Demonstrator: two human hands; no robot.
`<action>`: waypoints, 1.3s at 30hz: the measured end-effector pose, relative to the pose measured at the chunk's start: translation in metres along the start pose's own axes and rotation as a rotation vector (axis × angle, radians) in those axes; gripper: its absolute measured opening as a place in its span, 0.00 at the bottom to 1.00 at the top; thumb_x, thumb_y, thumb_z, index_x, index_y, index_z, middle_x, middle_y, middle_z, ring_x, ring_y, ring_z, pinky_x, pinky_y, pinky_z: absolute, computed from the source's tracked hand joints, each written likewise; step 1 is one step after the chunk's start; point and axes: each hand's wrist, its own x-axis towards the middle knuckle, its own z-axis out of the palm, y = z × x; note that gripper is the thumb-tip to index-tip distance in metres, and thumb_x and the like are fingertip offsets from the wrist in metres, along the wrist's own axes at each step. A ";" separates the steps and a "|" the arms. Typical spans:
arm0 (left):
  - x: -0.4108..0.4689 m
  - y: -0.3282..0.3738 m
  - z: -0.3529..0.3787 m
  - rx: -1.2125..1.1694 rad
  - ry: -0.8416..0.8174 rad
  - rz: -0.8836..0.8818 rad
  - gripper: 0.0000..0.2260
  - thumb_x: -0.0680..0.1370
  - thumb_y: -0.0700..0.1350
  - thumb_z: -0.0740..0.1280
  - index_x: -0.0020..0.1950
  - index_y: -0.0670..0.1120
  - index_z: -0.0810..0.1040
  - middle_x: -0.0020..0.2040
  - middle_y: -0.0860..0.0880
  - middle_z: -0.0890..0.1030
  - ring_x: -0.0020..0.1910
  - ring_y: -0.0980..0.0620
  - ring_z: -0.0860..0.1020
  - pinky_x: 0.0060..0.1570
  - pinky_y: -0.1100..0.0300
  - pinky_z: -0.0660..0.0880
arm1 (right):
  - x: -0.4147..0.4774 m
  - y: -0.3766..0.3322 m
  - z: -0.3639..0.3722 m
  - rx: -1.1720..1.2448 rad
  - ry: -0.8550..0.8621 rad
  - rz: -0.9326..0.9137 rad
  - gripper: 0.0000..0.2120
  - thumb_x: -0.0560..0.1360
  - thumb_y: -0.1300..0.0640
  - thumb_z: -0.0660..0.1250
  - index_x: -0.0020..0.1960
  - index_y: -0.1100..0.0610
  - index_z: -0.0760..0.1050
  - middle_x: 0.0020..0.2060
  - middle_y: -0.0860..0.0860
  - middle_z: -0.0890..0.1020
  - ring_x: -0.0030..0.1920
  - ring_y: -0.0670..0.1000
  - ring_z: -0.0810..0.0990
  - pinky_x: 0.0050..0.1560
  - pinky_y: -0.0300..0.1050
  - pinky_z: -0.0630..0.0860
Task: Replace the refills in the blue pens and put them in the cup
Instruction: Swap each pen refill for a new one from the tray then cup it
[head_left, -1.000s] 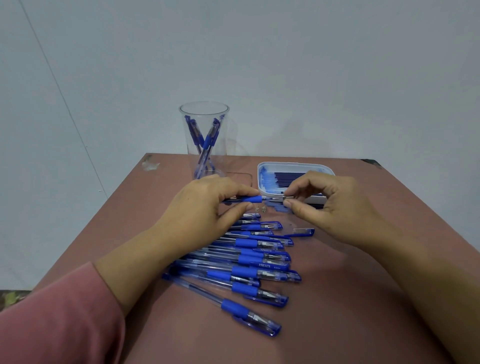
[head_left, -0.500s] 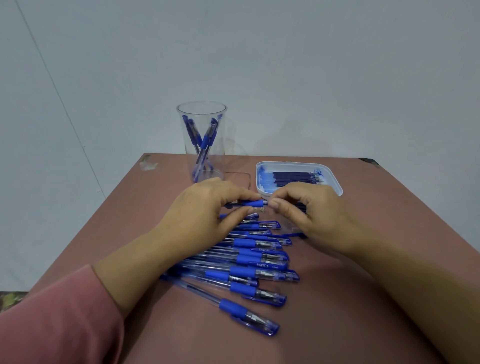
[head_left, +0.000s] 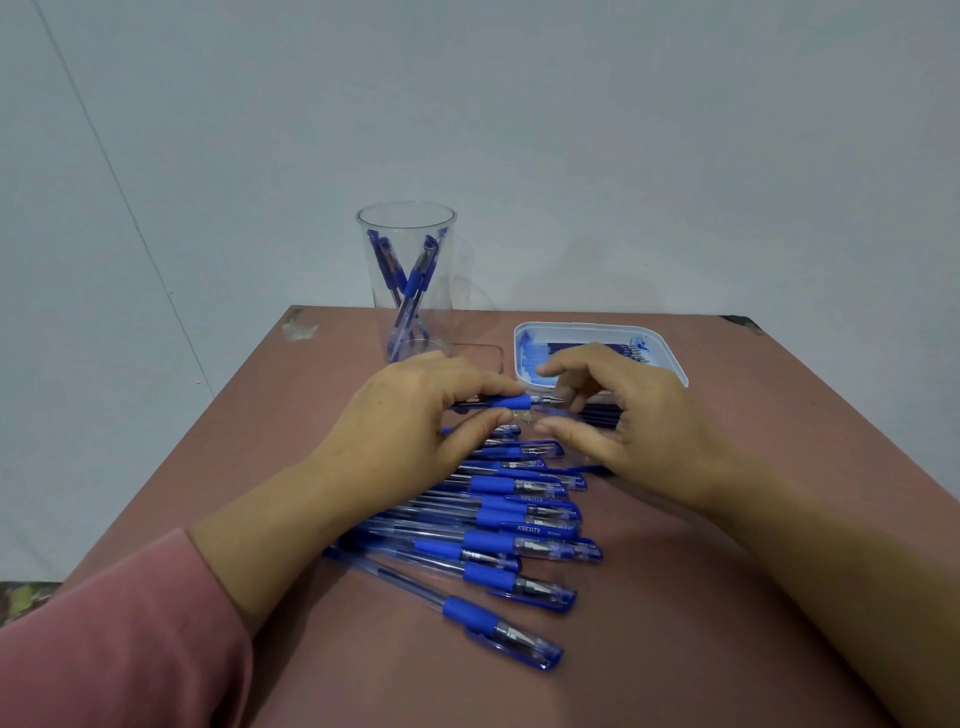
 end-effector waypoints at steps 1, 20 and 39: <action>0.000 0.000 0.000 0.001 0.000 -0.002 0.15 0.76 0.57 0.63 0.60 0.56 0.81 0.45 0.65 0.77 0.42 0.60 0.77 0.43 0.56 0.78 | 0.001 0.000 0.000 -0.016 0.008 -0.021 0.11 0.74 0.49 0.70 0.55 0.45 0.73 0.42 0.40 0.77 0.44 0.42 0.78 0.46 0.36 0.75; 0.000 0.000 -0.001 -0.028 -0.032 -0.007 0.15 0.76 0.57 0.63 0.60 0.57 0.81 0.45 0.65 0.78 0.43 0.60 0.77 0.43 0.57 0.78 | 0.000 -0.001 -0.002 -0.036 -0.008 -0.030 0.08 0.74 0.54 0.71 0.52 0.53 0.78 0.41 0.42 0.79 0.42 0.44 0.78 0.44 0.39 0.76; 0.000 0.001 0.001 -0.005 -0.002 0.019 0.13 0.76 0.54 0.65 0.59 0.56 0.81 0.44 0.59 0.82 0.42 0.60 0.77 0.42 0.58 0.78 | 0.002 -0.002 -0.013 0.003 -0.094 0.056 0.08 0.74 0.49 0.70 0.50 0.51 0.81 0.39 0.41 0.80 0.40 0.45 0.79 0.41 0.39 0.76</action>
